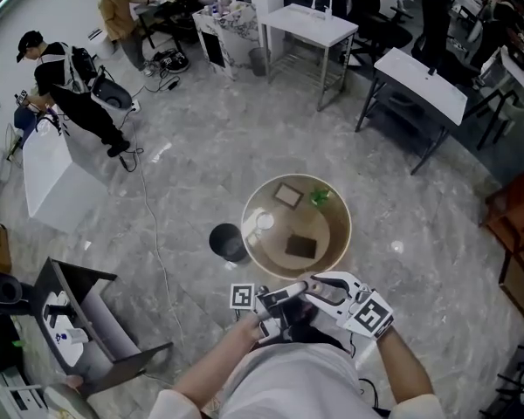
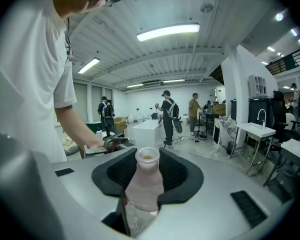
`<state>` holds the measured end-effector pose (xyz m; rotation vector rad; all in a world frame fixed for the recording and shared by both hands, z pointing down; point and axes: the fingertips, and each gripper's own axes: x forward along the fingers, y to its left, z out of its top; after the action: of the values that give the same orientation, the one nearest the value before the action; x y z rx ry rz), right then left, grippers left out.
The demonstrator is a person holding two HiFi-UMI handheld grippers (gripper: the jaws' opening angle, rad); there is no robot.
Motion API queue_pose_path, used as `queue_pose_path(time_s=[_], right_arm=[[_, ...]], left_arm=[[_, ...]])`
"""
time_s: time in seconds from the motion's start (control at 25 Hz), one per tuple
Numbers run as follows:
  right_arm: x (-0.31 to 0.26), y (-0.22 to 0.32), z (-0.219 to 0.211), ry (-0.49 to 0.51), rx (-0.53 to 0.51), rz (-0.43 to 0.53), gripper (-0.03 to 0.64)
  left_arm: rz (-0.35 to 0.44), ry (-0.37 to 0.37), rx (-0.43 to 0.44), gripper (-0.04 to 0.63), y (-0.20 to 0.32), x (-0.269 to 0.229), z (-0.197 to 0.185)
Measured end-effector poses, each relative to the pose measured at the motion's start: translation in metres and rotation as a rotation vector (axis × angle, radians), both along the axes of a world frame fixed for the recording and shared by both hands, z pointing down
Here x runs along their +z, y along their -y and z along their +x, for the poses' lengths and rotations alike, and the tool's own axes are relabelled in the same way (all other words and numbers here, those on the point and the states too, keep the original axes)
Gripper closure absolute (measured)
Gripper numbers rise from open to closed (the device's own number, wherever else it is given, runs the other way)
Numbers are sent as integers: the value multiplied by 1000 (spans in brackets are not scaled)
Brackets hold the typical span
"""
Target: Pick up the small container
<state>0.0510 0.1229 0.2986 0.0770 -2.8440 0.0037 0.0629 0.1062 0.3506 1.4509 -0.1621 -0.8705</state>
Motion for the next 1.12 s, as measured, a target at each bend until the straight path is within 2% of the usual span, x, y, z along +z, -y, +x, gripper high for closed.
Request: queue_pose_path(time_s=[0.56, 0.8, 1.12], right_arm=[[-33, -64, -11, -8, 84, 46, 465], [-39, -79, -1, 7, 108, 56, 465], [-51, -87, 20, 25, 86, 76, 465]], left_arm=[[26, 4, 62, 313, -63, -32, -10], [32, 6, 75, 313, -77, -39, 1], [32, 18, 53, 313, -85, -51, 20]])
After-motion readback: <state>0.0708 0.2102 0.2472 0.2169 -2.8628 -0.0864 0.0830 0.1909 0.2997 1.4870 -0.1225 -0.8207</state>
